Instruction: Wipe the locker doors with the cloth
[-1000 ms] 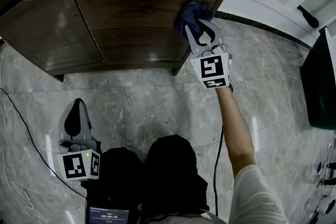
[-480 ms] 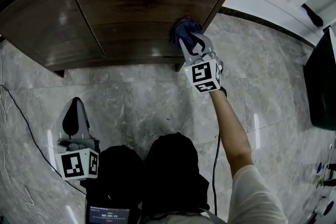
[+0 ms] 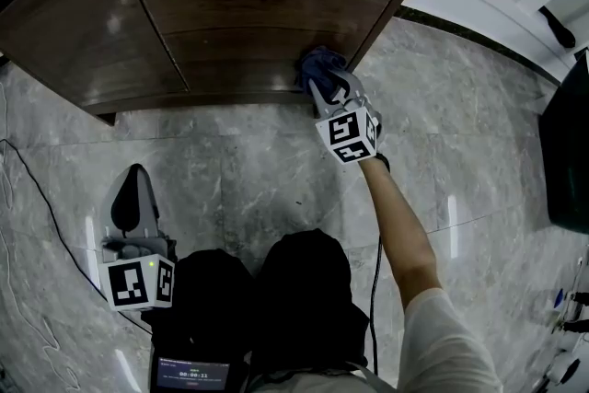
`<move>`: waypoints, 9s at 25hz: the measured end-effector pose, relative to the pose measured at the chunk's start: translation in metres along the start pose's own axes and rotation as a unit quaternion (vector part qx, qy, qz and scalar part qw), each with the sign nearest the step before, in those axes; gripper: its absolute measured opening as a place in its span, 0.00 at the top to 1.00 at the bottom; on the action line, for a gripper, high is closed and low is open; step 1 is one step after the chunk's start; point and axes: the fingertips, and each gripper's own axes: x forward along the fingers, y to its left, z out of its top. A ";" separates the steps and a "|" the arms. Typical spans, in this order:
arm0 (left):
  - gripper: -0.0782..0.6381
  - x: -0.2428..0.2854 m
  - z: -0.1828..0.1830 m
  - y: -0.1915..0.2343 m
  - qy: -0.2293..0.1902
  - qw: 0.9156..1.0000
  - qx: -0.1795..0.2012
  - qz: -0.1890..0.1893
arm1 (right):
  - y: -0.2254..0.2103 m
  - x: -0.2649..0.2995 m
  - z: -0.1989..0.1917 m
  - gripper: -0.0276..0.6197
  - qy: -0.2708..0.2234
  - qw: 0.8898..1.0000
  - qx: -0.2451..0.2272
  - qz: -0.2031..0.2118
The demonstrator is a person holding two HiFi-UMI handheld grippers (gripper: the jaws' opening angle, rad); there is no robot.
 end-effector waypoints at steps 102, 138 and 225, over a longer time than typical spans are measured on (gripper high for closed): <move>0.89 -0.018 -0.018 0.030 0.001 0.999 -0.032 0.020 | 0.027 0.015 0.174 0.80 -0.095 0.992 -0.082 -0.005; 0.89 -0.023 -0.035 0.053 0.021 0.998 -0.035 0.042 | 0.142 0.084 0.068 0.80 0.006 0.992 -0.053 0.112; 0.89 -0.049 -0.038 0.091 0.010 0.996 -0.052 0.065 | 0.123 0.072 0.260 0.79 -0.111 0.987 -0.084 0.077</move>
